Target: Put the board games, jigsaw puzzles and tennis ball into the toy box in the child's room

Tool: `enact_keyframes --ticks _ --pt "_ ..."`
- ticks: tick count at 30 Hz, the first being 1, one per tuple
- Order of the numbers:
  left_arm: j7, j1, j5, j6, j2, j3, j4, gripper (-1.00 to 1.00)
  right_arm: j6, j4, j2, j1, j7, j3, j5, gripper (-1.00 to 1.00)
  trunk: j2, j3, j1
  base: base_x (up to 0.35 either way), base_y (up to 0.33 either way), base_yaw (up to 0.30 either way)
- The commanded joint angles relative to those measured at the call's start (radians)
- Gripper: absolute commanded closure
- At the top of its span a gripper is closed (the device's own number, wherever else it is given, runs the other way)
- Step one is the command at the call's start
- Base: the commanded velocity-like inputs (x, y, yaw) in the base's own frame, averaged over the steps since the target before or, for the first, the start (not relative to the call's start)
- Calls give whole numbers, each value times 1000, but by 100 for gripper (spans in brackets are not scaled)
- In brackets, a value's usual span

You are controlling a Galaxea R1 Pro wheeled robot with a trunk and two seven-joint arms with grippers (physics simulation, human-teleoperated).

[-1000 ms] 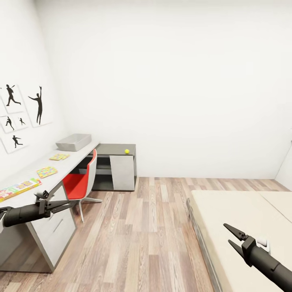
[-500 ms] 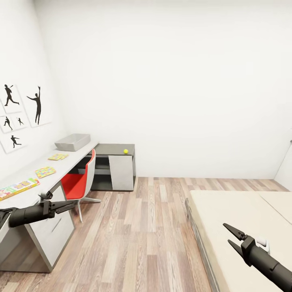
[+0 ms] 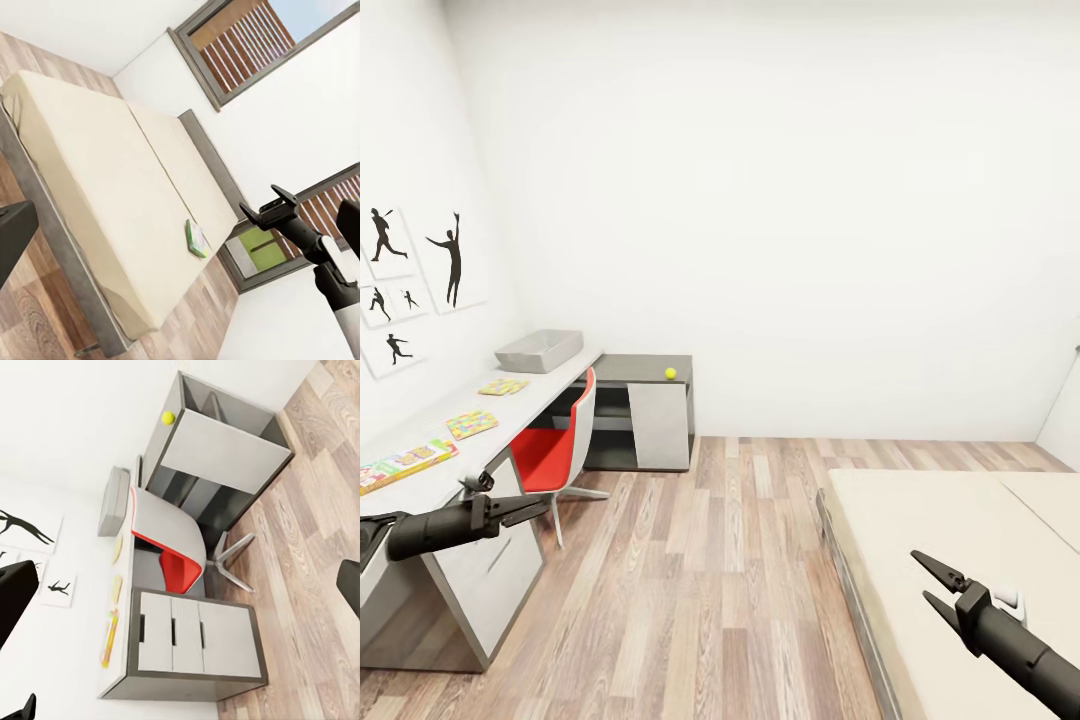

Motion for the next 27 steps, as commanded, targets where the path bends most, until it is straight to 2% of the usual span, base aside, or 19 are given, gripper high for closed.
enact_keyframes --ticks 1,8,19,27 --pt "-4 0 0 11 0 0 0 -100 3 0 0 0 9 -1 8 -100 0 0 0 0 0 0" --pt "-4 0 0 11 -1 0 0 -100 4 0 -2 0 10 -4 8 -100 0 0 0 0 0 -29" --pt "-4 0 0 11 -1 0 0 -100 6 0 -4 0 11 -3 6 -100 0 0 0 0 0 -199" --pt "-4 0 0 11 -1 0 0 -100 6 0 -4 0 10 -3 6 -100 0 0 0 0 0 -69"
